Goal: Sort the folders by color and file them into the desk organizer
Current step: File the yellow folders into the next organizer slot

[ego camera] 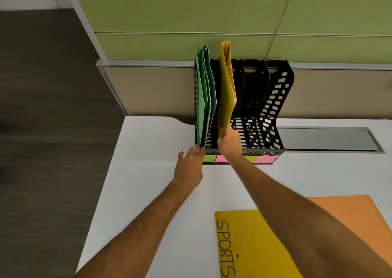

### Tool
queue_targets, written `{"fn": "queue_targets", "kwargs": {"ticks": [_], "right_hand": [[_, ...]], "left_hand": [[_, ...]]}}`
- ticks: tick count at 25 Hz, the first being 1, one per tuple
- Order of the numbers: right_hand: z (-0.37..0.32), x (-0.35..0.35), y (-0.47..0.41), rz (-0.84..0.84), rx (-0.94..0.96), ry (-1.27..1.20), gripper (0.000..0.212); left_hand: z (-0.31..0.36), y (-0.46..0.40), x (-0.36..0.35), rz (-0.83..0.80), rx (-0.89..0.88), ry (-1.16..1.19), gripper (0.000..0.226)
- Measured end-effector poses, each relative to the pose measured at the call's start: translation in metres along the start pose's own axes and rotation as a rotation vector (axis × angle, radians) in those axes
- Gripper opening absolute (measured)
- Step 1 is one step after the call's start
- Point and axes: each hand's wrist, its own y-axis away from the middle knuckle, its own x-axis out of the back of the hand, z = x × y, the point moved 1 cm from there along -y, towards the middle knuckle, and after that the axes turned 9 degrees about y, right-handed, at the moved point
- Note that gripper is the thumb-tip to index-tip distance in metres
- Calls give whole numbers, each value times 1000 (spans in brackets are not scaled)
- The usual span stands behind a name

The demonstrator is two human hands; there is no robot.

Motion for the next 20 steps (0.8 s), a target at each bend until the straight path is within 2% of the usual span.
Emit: {"fn": "queue_targets", "kwargs": {"ticks": [6,9,11,13,20], "right_hand": [[3,0,4,-136,9,97,45],[4,11,22,-232,76,-19,55],[9,25,48,-281,121,-80,64],[20,37,83,-302,138,-38,70],[79,82,234,-380,88,64,66]], "left_hand": [[1,1,-2,-30,-3,-15,80],[-3,5,7,-59,-30,-23,84],[-6,13,13,-64,-43,-6,84],[-5,33,13,-54,-43,17,83],[7,152,-28,-52,-54,315,71]]}}
